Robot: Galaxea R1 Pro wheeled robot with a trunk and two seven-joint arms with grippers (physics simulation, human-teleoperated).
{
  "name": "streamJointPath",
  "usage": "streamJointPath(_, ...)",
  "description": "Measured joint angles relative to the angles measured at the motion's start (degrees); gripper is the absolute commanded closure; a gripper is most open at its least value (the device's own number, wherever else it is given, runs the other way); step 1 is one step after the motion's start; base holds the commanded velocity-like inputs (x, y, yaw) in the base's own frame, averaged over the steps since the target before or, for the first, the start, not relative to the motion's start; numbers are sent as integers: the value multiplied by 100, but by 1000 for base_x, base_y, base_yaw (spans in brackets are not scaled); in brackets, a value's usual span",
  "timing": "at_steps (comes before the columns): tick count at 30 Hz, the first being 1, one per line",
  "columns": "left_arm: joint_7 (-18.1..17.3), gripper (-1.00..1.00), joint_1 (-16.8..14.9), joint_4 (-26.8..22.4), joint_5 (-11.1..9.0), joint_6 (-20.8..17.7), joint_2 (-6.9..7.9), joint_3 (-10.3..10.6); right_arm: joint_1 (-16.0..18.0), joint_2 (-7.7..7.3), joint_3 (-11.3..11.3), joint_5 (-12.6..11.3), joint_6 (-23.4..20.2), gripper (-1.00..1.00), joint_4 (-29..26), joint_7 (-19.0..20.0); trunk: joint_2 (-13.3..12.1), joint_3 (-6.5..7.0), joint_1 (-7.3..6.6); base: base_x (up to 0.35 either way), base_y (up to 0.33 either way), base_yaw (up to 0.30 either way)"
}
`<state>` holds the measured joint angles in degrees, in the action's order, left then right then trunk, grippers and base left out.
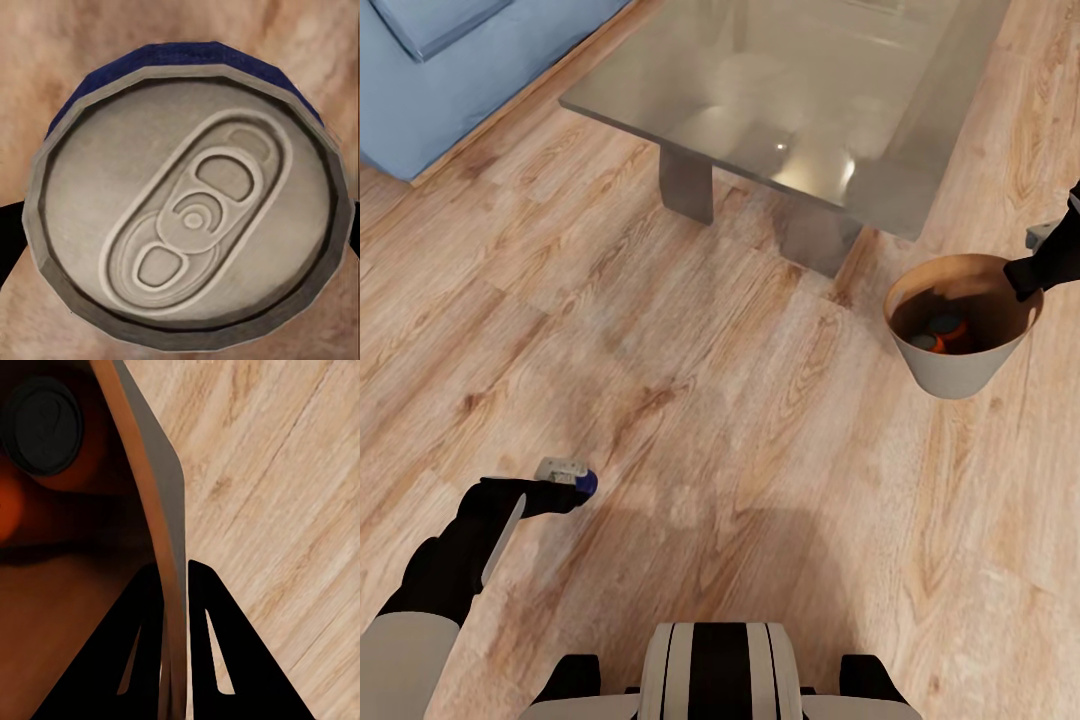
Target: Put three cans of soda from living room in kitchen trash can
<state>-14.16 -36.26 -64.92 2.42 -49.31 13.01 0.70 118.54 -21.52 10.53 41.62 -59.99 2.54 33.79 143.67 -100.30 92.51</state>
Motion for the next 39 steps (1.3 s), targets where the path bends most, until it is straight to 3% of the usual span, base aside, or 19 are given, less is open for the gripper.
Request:
streamJointPath(11,1,-100,4,-17,-14,0,0,1,0,-2,0,-4,0,100,1,0,0,0,0,8,0,0)
streamJointPath(12,1,100,4,-18,-14,0,0,1,0,-4,0,-3,0,100,1,0,0,0,0,0,0,0)
streamJointPath(24,14,100,4,-42,-18,5,0,0,0,-14,3,3,0,100,1,0,0,0,0,0,0,0)
streamJointPath(39,-13,100,4,-12,-5,-31,-9,9,-37,-30,7,-5,0,100,2,0,-20,332,-40,0,0,0)
